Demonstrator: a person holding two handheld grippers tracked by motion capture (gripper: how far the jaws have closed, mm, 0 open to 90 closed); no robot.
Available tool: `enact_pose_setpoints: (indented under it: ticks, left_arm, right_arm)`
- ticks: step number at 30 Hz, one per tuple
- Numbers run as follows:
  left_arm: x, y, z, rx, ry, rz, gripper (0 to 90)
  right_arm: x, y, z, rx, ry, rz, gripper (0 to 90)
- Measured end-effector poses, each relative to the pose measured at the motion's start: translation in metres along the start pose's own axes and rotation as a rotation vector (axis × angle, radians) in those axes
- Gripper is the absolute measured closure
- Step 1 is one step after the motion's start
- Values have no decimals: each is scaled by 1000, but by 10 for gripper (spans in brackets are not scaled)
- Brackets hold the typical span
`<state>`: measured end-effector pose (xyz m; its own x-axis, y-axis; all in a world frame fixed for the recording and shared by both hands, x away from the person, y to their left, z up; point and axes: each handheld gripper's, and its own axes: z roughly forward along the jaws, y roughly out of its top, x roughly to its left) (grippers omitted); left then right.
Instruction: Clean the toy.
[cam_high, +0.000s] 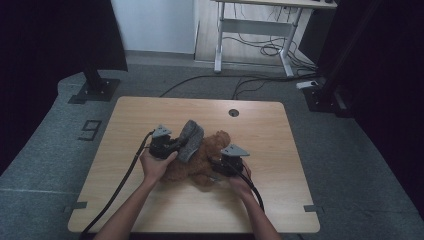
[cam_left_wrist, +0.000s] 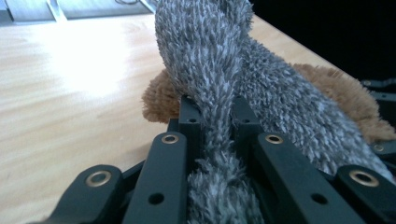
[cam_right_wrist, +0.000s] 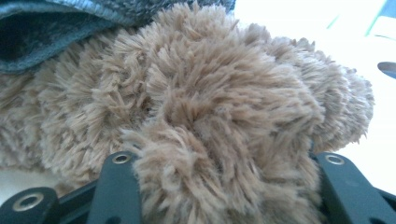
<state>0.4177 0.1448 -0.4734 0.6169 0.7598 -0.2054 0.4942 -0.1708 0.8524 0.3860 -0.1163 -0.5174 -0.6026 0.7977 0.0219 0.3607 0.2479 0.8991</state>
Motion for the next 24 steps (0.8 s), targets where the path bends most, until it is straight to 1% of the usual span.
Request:
enact_pose_setpoints:
  ticks: [1, 3, 8, 11, 16, 19, 22, 24]
  left_arm:
    - [0, 1, 2, 2, 0, -1, 789]
    - [-2, 2, 2, 4, -3, 5, 789]
    - [-9, -3, -3, 10, -14, 36, 790]
    - [-14, -10, -7, 11, -26, 50, 792]
    - [-24, -27, -20, -22, -82, 46, 795]
    - [-36, -39, -30, -40, -102, 74, 797]
    - [-43, -49, -39, -51, -126, 82, 797]
    - [-46, -55, -43, -59, -144, 74, 798]
  right_arm:
    - [-2, 1, 1, -3, -9, -2, 484]
    - [-4, 0, 1, -11, -6, 3, 484]
    - [2, -10, -7, -51, -2, -26, 488]
    - [5, -16, -13, -58, 8, -34, 488]
    - [13, -27, -30, -57, 43, -49, 480]
    - [18, -37, -42, -58, 72, -62, 462]
    - [22, -45, -55, -46, 106, -70, 401]
    - [23, -48, -62, -39, 136, -68, 340]
